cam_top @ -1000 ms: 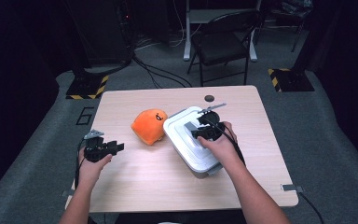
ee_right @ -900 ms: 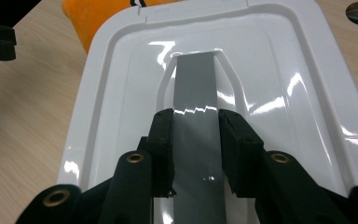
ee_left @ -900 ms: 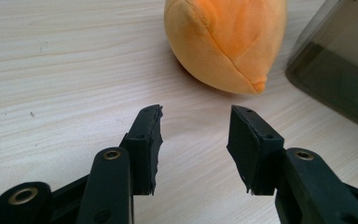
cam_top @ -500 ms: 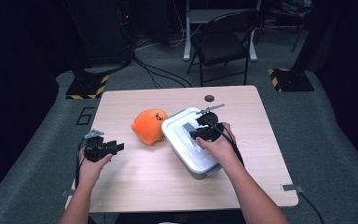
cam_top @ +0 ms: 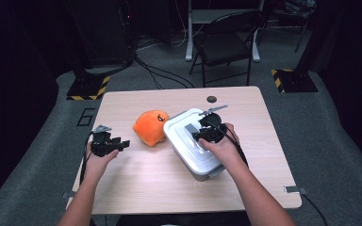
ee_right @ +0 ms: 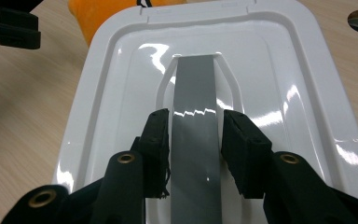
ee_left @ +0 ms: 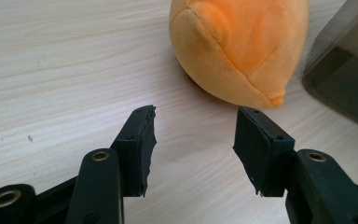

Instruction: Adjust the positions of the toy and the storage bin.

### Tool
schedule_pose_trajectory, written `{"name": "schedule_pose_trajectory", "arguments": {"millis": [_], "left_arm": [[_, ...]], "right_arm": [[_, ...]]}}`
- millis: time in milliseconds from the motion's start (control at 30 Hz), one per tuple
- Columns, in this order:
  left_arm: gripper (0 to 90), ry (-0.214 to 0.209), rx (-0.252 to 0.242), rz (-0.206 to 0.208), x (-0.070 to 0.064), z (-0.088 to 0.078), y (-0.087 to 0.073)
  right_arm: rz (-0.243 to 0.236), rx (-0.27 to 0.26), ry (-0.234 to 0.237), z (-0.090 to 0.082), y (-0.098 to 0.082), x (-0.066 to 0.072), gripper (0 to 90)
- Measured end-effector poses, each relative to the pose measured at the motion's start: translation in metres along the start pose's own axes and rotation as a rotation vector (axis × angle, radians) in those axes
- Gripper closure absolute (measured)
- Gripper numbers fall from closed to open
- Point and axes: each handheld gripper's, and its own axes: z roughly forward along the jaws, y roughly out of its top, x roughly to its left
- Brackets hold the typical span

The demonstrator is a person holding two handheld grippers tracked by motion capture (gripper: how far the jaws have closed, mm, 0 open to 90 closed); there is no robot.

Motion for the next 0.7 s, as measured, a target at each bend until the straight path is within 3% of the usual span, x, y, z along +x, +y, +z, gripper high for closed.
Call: {"name": "schedule_pose_trajectory", "arguments": {"millis": [67, 133, 700], "left_arm": [[47.8, 0.005, 0.010, 0.011, 0.000, 0.004, 0.003], [47.5, 0.004, 0.000, 0.001, -0.001, 0.007, 0.006], [44.6, 0.024, -0.009, 0.032, -0.004, 0.021, 0.038]], "right_arm": [[-0.014, 0.000, -0.003, 0.000, 0.000, -0.001, 60.4], [-0.013, 0.001, 0.001, 0.000, 0.000, -0.001, 60.3], [0.004, -0.007, 0.016, -0.004, -0.002, -0.007, 59.2]]}}
